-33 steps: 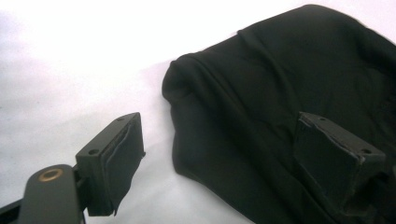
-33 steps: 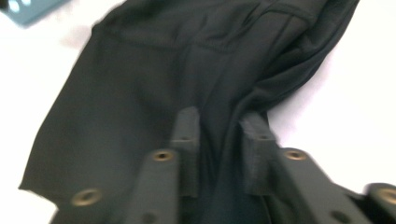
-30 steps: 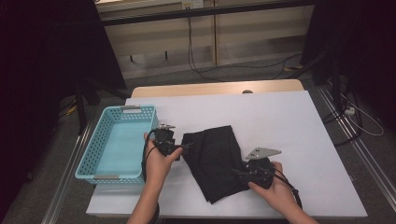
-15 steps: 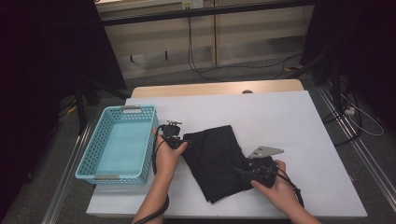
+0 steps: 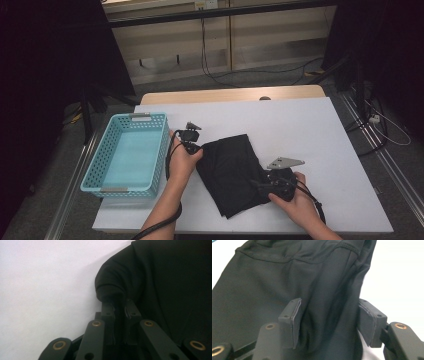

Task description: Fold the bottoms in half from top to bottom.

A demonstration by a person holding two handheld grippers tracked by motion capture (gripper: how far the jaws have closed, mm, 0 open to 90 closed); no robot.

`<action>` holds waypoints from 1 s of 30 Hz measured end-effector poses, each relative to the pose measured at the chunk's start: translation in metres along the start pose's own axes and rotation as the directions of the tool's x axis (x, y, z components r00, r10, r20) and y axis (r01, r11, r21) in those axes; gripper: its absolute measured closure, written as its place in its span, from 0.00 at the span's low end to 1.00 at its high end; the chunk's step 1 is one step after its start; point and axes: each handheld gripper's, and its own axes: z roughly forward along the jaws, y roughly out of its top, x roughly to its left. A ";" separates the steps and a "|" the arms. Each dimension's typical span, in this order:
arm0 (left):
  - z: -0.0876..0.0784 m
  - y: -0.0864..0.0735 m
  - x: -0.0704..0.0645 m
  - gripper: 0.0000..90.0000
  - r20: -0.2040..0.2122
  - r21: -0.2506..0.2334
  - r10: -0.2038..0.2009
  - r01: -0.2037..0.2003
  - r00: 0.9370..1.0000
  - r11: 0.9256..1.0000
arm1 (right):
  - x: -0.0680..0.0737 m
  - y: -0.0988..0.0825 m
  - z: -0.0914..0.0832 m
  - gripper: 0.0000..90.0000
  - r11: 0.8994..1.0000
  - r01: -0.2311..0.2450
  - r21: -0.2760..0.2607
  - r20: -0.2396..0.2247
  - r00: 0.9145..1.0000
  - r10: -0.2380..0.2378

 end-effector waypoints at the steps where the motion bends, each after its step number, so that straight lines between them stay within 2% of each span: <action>1: -0.001 0.003 0.001 0.91 -0.003 0.010 -0.004 0.004 1.000 1.000 | 0.001 -0.001 0.001 0.45 1.000 -0.007 -0.009 0.001 1.000 0.007; 3: -0.005 0.009 0.002 0.91 0.001 0.031 -0.006 0.006 1.000 0.999 | 0.003 0.000 0.002 0.46 1.000 -0.011 -0.006 0.010 1.000 0.011; 5: -0.009 0.014 0.002 0.91 -0.002 0.039 -0.002 0.002 1.000 0.999 | 0.003 0.002 0.002 0.50 1.000 -0.018 0.008 0.013 1.000 0.018; 6: -0.011 0.017 0.001 0.91 -0.006 0.048 0.006 -0.005 1.000 0.999 | 0.004 0.003 0.003 0.56 1.000 -0.013 0.008 0.013 1.000 0.013; 8: -0.014 0.021 0.000 0.91 -0.007 0.060 0.002 -0.002 1.000 0.998 | 0.005 0.003 0.005 0.81 1.000 -0.026 0.009 -0.043 0.999 0.026; 9: -0.015 0.023 0.000 0.91 -0.012 0.072 0.000 0.000 1.000 0.997 | 0.006 0.003 0.006 0.81 0.999 -0.042 0.008 -0.066 0.997 0.043; 11: -0.016 0.025 0.001 0.91 -0.011 0.082 -0.008 0.009 1.000 0.997 | 0.009 0.006 0.008 0.84 1.000 -0.028 0.011 -0.048 0.998 0.028; 16: -0.019 0.029 0.000 0.91 -0.016 0.110 -0.001 0.003 1.000 0.994 | 0.012 0.009 0.008 0.89 1.000 -0.021 0.008 -0.040 0.999 0.021; 23: -0.035 0.040 -0.002 0.92 -0.033 0.129 0.007 -0.002 0.999 0.992 | 0.019 0.026 -0.001 0.90 0.997 0.035 -0.062 -0.012 0.999 -0.036; 30: -0.049 0.047 0.000 0.92 -0.058 0.133 0.008 0.000 0.998 0.991 | 0.032 0.028 -0.002 0.90 0.994 0.067 -0.081 -0.009 0.998 -0.068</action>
